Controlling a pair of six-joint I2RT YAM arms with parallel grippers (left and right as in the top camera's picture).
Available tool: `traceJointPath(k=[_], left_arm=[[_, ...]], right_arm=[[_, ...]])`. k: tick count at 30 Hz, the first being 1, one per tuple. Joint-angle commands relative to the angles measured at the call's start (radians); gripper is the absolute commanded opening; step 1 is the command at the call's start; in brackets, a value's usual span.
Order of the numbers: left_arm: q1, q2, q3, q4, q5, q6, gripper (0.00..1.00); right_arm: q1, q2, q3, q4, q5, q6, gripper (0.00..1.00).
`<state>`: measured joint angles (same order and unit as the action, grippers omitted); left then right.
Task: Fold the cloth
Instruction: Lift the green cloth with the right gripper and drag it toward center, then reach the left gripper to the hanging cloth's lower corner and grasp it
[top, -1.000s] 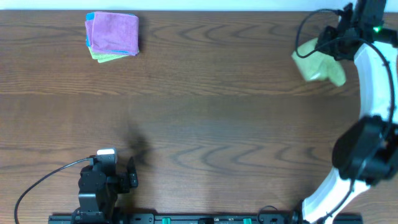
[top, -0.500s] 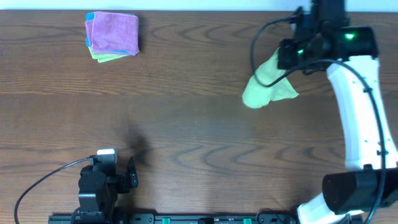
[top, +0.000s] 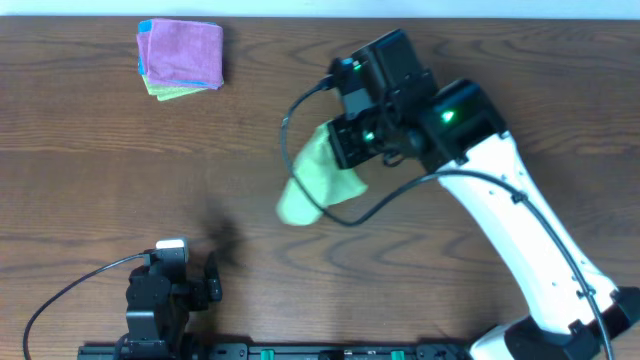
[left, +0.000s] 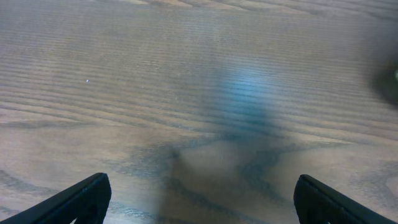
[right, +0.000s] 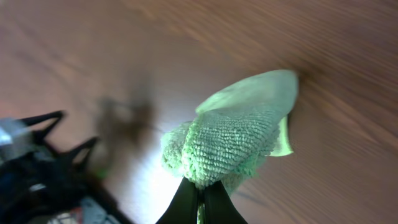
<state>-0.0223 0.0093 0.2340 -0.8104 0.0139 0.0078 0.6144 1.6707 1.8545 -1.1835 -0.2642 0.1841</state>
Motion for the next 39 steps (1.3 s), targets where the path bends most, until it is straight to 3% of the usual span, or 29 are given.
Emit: traceJointPath(k=[1, 13, 20, 24, 25, 27, 28, 33, 39], left_arm=[[0.004, -0.006, -0.041, -0.039, -0.024, 0.015, 0.95], [0.004, -0.006, -0.041, -0.039, -0.024, 0.015, 0.95], [0.004, -0.006, -0.041, -0.039, -0.024, 0.015, 0.95], [0.004, -0.006, -0.041, -0.039, -0.024, 0.015, 0.95], [0.004, -0.006, -0.041, -0.039, -0.024, 0.015, 0.95], [0.004, -0.006, -0.041, -0.039, -0.024, 0.015, 0.95], [0.004, -0.006, -0.041, -0.039, -0.024, 0.015, 0.95], [0.004, -0.006, -0.041, -0.039, -0.024, 0.015, 0.95], [0.004, -0.006, -0.041, -0.039, -0.024, 0.015, 0.95]], right_arm=[[0.049, -0.017, 0.014, 0.027, -0.085, 0.041, 0.01], [0.099, 0.016, 0.014, 0.089, -0.067, 0.019, 0.01], [0.042, 0.113, 0.013, 0.126, 0.26, -0.018, 0.01], [-0.099, 0.234, 0.013, 0.291, 0.412, -0.009, 0.01], [-0.136, 0.259, 0.013, 0.331, 0.427, -0.009, 0.06], [-0.222, 0.303, 0.013, 0.379, 0.433, -0.006, 0.91], [-0.249, 0.311, 0.013, 0.378, 0.423, 0.003, 0.98], [-0.343, 0.286, 0.013, 0.305, 0.346, 0.048, 0.99], [-0.359, 0.277, 0.013, 0.225, 0.228, 0.048, 0.96]])
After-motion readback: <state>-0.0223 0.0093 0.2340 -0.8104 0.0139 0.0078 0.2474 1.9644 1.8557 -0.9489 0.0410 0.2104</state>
